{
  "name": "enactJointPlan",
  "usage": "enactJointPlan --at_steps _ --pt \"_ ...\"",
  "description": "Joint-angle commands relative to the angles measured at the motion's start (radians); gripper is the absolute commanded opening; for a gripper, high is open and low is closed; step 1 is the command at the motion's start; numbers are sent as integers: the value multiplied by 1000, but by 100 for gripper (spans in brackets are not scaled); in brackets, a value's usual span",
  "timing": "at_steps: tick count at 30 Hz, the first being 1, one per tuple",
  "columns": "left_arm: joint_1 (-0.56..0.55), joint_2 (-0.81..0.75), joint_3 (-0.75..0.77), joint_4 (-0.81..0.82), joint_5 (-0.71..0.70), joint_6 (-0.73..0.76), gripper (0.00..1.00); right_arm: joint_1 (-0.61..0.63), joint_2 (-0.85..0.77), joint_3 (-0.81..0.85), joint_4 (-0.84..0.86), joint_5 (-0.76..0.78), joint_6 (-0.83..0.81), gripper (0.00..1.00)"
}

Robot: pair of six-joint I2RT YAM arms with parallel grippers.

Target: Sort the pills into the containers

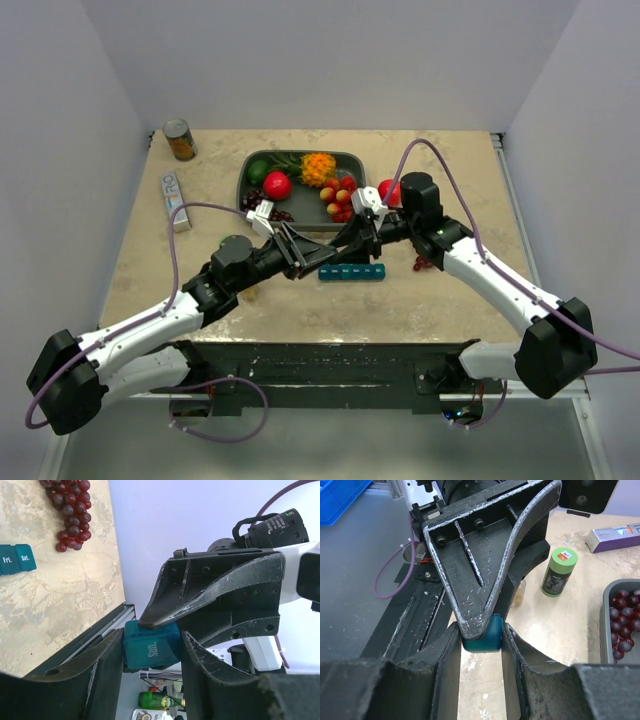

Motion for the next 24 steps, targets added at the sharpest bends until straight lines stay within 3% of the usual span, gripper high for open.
enactJointPlan --at_steps 1,2,5,16,21,24 --pt "17 -27 -6 88 27 4 22 1 -18 8 -23 -11 -25 0" --pt "19 -30 -11 94 34 0 17 -2 -18 5 -25 -9 -28 0" --pt "31 -45 -39 146 57 -17 12 -2 -17 2 -29 -17 -42 0" --pt "67 -102 -108 349 131 -71 11 -7 -15 -2 -36 -45 -64 0" --pt "68 -105 -114 364 145 -71 17 -9 -18 -8 -28 -46 -59 0" --pt "68 -122 -147 398 142 -82 28 -15 -21 -20 -13 -45 -48 0"
